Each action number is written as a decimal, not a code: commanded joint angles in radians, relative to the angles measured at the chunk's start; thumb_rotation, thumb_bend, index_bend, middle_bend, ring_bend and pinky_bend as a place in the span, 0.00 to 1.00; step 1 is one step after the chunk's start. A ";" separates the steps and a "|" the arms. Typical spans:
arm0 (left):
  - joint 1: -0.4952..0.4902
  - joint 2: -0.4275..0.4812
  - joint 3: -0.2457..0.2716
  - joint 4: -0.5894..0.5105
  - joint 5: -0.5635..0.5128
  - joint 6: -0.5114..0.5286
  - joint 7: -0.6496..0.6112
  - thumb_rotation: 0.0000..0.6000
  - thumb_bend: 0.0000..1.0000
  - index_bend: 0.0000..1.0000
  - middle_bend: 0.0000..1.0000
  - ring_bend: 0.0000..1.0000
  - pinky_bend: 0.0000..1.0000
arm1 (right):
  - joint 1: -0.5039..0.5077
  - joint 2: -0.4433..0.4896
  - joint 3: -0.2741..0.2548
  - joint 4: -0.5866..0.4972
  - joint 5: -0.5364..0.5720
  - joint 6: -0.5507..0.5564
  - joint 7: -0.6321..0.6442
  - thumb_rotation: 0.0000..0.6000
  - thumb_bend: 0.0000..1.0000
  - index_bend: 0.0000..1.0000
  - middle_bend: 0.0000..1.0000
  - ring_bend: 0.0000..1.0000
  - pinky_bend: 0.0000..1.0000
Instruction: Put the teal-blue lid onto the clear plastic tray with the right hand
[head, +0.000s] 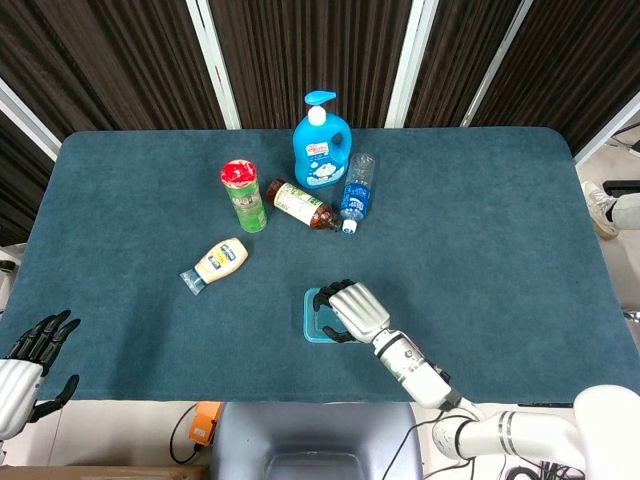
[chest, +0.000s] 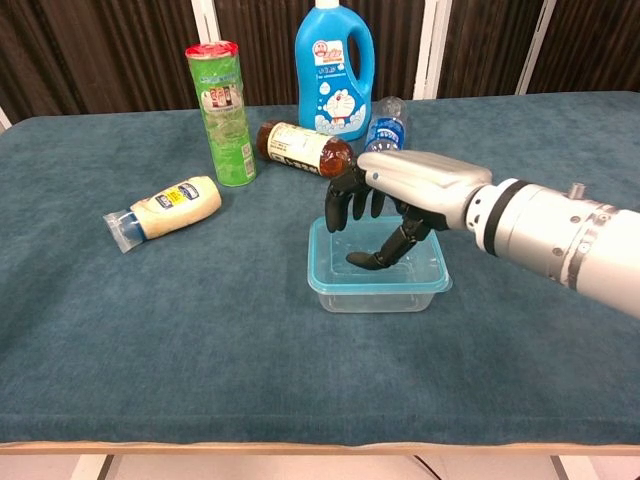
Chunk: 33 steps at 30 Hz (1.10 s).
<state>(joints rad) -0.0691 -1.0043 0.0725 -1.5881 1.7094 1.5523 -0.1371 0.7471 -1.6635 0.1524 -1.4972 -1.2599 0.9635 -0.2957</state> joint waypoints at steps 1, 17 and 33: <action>0.000 0.000 0.000 0.000 0.001 0.001 0.000 1.00 0.40 0.00 0.00 0.00 0.16 | 0.002 -0.012 -0.002 0.014 0.006 -0.003 -0.008 1.00 0.46 0.55 0.49 0.39 0.47; 0.002 0.001 0.000 0.001 0.003 0.006 -0.005 1.00 0.40 0.00 0.00 0.00 0.16 | 0.010 -0.048 -0.005 0.057 0.019 -0.017 -0.011 1.00 0.46 0.54 0.49 0.38 0.47; 0.002 0.002 0.001 0.002 0.007 0.008 -0.007 1.00 0.40 0.00 0.00 0.00 0.16 | 0.003 -0.052 -0.020 0.073 0.009 -0.024 0.003 1.00 0.46 0.54 0.49 0.38 0.47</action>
<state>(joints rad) -0.0671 -1.0028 0.0734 -1.5864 1.7161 1.5604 -0.1436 0.7497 -1.7154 0.1322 -1.4246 -1.2509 0.9392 -0.2925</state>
